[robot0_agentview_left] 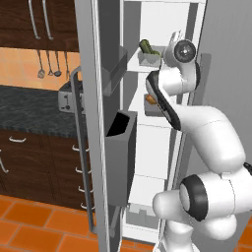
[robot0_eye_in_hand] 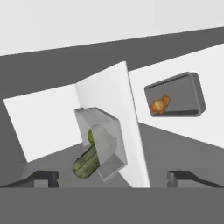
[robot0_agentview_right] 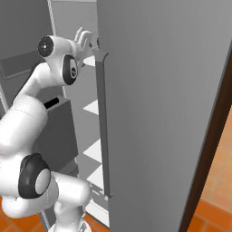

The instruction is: Take the meat container that has the chicken drumstick and place it on the second highest rack of the freezer. Then take the vegetable container that has the lime and cucumber and place it on the highest rack of the freezer.

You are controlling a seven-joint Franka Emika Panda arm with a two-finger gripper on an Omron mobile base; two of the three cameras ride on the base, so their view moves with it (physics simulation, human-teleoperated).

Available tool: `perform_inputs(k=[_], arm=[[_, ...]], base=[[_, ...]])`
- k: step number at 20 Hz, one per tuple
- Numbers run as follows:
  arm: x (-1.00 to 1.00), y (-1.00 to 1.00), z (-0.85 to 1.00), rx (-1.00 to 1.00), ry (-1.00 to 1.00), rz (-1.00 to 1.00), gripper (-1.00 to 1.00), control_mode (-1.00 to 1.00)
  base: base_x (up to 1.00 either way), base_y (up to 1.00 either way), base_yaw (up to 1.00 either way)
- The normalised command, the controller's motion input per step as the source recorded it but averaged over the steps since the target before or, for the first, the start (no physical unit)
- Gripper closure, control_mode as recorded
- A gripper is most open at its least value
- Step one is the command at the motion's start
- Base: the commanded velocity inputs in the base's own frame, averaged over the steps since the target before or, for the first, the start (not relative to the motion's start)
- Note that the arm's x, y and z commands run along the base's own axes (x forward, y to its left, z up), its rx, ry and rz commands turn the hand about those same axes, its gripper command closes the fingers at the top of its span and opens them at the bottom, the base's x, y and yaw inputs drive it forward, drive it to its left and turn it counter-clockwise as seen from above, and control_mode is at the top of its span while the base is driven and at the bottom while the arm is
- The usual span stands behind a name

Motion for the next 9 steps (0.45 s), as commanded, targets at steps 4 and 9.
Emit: perform_inputs(k=[4,9], arm=[[-1.0,0.0,0.15,0.0,0.0,0.04,-1.0,-1.0],[-1.0,0.04,0.0,0.0,0.0,0.03,-1.0,-1.0]], base=[[0.0,0.0,0.0],[0.0,0.0,0.0]])
